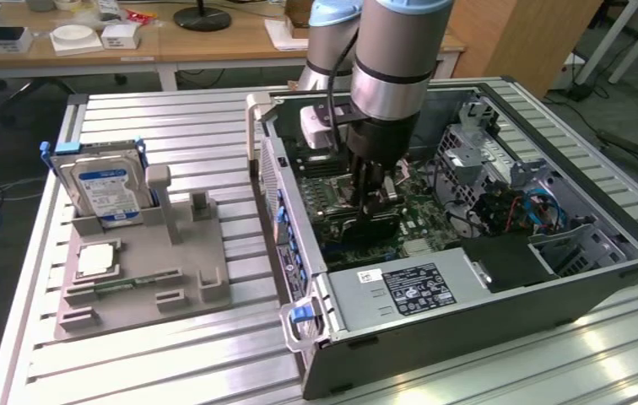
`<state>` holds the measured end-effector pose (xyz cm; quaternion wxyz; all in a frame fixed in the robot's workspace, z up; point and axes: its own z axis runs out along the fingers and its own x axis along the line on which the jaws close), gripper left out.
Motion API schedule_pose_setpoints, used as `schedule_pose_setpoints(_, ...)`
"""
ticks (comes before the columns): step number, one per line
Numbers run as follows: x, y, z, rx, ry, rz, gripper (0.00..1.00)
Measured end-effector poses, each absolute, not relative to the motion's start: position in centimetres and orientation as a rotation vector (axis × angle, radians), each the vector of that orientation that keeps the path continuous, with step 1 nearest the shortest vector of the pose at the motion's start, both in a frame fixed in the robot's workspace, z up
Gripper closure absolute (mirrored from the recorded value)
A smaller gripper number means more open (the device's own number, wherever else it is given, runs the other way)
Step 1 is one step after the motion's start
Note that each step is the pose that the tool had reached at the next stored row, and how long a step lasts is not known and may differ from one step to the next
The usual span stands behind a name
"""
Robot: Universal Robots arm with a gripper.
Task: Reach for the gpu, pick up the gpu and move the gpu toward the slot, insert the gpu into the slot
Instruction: 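Insert the gpu into the slot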
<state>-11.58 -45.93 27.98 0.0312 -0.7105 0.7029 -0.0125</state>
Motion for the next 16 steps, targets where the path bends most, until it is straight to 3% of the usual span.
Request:
schedule_pose_setpoints(2, -11.58, -45.93, 27.98, -2.189, 2.165, -0.039, 0.68)
schedule_pose_setpoints(8, -11.58, -45.93, 27.99, -2.191, 2.163, -0.039, 0.9)
schedule_pose_setpoints(16, -11.58, -45.93, 27.99, -2.195, 2.159, -0.038, 0.9)
